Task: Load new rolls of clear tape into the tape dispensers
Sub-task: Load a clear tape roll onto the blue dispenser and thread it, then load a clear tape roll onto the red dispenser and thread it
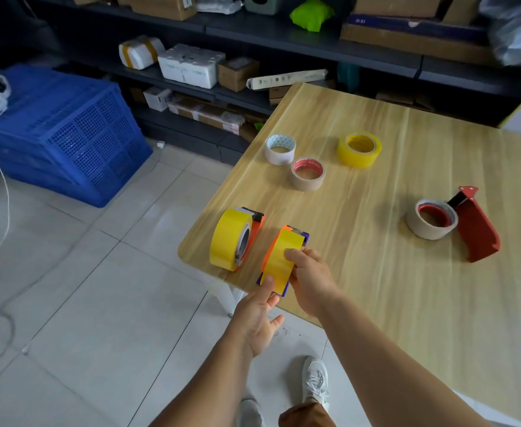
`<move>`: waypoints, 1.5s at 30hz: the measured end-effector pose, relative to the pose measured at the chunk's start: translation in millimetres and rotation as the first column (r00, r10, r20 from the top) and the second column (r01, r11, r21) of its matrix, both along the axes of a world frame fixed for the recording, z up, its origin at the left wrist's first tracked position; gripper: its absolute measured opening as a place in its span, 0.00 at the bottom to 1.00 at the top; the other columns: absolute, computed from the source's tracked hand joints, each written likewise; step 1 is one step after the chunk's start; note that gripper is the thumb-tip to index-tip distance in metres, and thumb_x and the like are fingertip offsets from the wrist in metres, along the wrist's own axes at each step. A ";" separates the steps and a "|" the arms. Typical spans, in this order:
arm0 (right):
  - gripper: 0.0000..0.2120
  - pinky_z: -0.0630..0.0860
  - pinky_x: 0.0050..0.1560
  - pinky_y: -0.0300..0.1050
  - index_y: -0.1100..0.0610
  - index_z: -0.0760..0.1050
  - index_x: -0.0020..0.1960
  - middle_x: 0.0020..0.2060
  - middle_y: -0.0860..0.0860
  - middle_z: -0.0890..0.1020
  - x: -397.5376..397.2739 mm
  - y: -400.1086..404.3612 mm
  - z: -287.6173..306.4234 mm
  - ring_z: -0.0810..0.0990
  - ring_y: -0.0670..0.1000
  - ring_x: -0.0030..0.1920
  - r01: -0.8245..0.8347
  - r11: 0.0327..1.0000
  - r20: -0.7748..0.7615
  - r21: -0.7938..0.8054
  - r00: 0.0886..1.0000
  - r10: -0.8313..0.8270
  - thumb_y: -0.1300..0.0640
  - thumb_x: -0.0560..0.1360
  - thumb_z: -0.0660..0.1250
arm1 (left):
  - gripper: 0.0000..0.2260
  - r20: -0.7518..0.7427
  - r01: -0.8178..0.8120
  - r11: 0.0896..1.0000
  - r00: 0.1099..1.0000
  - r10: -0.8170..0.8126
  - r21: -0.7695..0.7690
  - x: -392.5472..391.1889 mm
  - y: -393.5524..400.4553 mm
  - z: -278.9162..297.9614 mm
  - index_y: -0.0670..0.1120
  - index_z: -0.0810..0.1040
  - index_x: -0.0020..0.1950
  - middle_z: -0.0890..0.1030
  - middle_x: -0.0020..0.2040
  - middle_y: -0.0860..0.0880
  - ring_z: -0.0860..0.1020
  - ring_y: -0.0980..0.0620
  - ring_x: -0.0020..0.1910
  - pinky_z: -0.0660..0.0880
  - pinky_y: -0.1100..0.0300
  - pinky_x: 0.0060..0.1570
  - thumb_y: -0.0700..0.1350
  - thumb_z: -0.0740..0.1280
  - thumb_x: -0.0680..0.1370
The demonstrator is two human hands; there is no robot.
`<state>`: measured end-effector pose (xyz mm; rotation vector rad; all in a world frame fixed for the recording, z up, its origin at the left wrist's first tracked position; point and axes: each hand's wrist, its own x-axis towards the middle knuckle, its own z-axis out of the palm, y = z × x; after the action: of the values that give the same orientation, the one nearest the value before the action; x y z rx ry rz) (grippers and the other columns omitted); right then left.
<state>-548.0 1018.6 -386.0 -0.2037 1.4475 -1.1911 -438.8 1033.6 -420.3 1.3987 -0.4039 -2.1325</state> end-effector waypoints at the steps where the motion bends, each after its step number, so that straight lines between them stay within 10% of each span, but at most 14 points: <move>1: 0.08 0.73 0.60 0.63 0.60 0.71 0.55 0.44 0.58 0.80 -0.8 -1.3 -1.0 0.79 0.59 0.48 -0.012 1.000 -0.003 -0.003 1.000 0.012 0.64 0.76 0.64 | 0.21 0.005 0.001 1.000 1.000 -0.001 0.002 -0.3 -1.1 -0.5 0.45 0.70 0.66 0.71 0.63 0.48 0.66 0.49 0.71 0.64 0.44 0.66 0.54 0.65 0.76; 23: 0.06 0.79 0.40 0.45 0.63 0.75 0.52 0.45 0.58 0.84 -12.7 -2.9 9.6 0.84 0.54 0.42 -0.056 0.994 -0.009 0.094 0.998 0.058 0.63 0.76 0.68 | 0.26 0.329 0.075 0.994 0.943 -0.045 -0.080 -9.7 3.6 21.0 0.49 0.63 0.74 0.77 0.65 0.42 0.78 0.44 0.59 0.72 0.49 0.63 0.54 0.65 0.78; 33: 0.18 0.73 0.63 0.54 0.58 0.76 0.53 0.58 0.57 0.79 -14.5 9.0 10.7 0.77 0.56 0.60 -0.099 0.978 -0.278 0.184 0.949 0.148 0.46 0.73 0.71 | 0.22 0.535 0.169 0.975 0.842 -0.067 -0.145 -11.9 6.9 30.0 0.47 0.71 0.66 0.81 0.51 0.48 0.78 0.45 0.52 0.74 0.50 0.58 0.58 0.62 0.77; 36: 0.28 0.70 0.55 0.47 0.54 0.66 0.71 0.64 0.53 0.75 -16.9 20.3 22.3 0.75 0.54 0.61 -0.182 0.969 -0.508 0.167 0.826 0.243 0.44 0.75 0.67 | 0.21 0.692 0.368 0.908 0.709 -0.135 -0.201 -16.0 20.4 38.8 0.41 0.74 0.63 0.80 0.59 0.43 0.77 0.43 0.55 0.71 0.57 0.49 0.55 0.60 0.80; 40: 0.27 0.70 0.53 0.44 0.50 0.61 0.74 0.67 0.53 0.73 -33.1 37.2 35.4 0.76 0.54 0.58 -0.287 0.932 -0.769 0.222 0.536 0.348 0.46 0.78 0.62 | 0.25 0.760 0.676 0.691 0.582 -0.289 -0.255 -28.2 39.3 41.3 0.40 0.65 0.72 0.71 0.70 0.44 0.71 0.46 0.68 0.69 0.55 0.64 0.54 0.60 0.80; 45: 0.29 0.65 0.69 0.51 0.51 0.57 0.76 0.75 0.50 0.64 -69.6 61.8 43.0 0.65 0.54 0.72 -0.276 0.909 -0.886 0.313 0.260 0.385 0.46 0.79 0.60 | 0.30 0.915 0.903 0.327 0.354 -0.192 -0.281 -60.7 35.0 52.9 0.42 0.54 0.77 0.61 0.76 0.44 0.60 0.48 0.75 0.60 0.57 0.69 0.53 0.59 0.80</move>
<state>-617.6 1080.4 -343.0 -1.2799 2.3046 -0.5614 -499.5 1068.6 -367.4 1.5762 -2.3320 -1.1744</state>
